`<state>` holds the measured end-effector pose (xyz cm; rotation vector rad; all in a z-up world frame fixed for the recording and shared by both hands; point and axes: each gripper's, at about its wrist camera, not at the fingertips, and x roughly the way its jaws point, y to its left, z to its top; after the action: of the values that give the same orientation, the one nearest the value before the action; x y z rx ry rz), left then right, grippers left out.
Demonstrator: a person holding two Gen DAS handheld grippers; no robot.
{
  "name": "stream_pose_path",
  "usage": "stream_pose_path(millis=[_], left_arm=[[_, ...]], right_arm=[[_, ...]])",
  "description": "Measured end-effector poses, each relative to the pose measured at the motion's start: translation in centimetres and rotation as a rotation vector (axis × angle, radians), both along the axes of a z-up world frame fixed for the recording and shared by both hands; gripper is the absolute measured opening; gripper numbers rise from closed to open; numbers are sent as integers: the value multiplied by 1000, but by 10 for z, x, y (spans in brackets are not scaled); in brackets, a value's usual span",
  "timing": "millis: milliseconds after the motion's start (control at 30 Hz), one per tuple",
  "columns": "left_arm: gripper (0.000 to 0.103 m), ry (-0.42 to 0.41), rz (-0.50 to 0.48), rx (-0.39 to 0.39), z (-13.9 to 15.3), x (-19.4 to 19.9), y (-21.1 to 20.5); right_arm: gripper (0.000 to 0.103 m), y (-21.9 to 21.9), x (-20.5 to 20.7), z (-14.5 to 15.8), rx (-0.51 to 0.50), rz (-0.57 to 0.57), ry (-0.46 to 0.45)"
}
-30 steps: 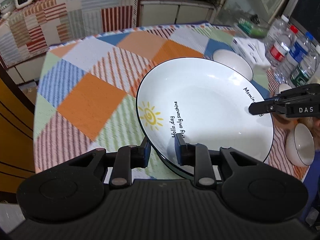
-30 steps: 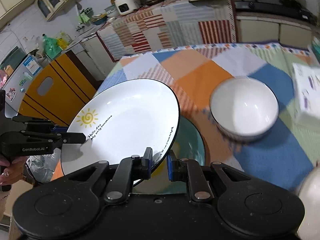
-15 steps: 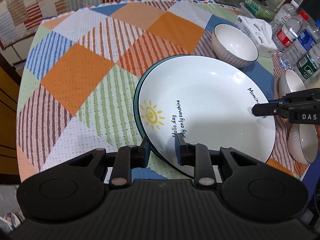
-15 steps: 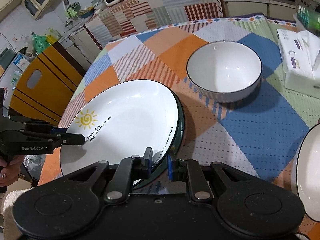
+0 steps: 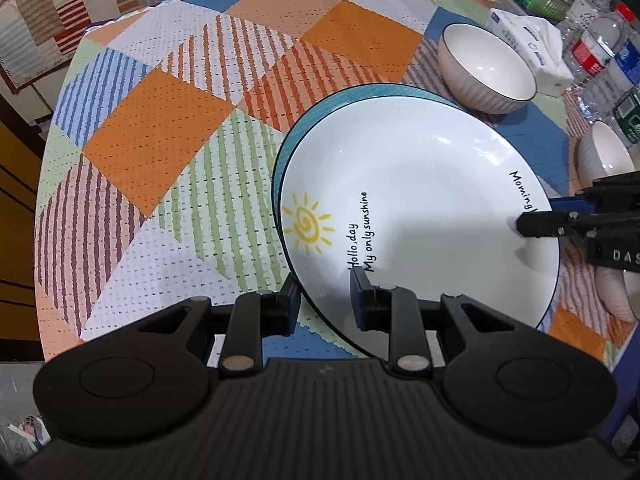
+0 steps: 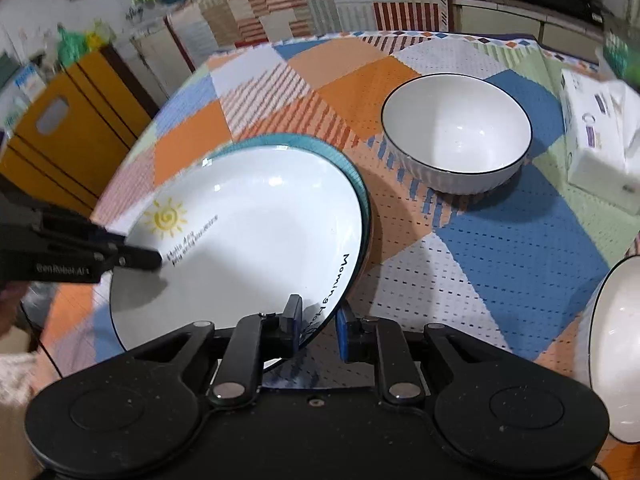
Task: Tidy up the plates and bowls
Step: 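Carry the sun plate onto the Egg plate stack and open the left gripper, then move both grippers toward the white bowls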
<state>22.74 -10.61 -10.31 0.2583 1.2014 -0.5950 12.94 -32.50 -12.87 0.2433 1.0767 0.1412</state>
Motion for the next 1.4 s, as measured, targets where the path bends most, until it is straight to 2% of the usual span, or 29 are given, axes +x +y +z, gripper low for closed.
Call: stream_pose_path(millis=[167, 333, 400, 533, 800, 867, 967, 1167, 1400], left_arm=[[25, -5, 5, 32, 1, 0, -7], [27, -36, 19, 56, 0, -2, -12], [27, -52, 23, 64, 0, -3, -14], [27, -77, 28, 86, -1, -6, -18], [27, -75, 72, 104, 7, -16, -20], [27, -81, 65, 114, 14, -23, -21], [27, -78, 55, 97, 30, -37, -22], [30, -102, 44, 101, 62, -68, -32], [30, -96, 5, 129, 82, -110, -46]], right_arm=[[26, 8, 3, 2, -69, -8, 7], [33, 32, 5, 3, -241, 9, -7], [34, 36, 4, 2, -275, 13, -26], [34, 34, 5, -2, -290, -1, -59], [34, 36, 0, -3, -313, -5, -113], [34, 35, -3, 3, -313, -31, -108], [34, 28, -14, 22, -233, -78, -139], [34, 21, -48, 60, -236, -71, -248], [34, 3, -95, 81, -242, -35, -324]])
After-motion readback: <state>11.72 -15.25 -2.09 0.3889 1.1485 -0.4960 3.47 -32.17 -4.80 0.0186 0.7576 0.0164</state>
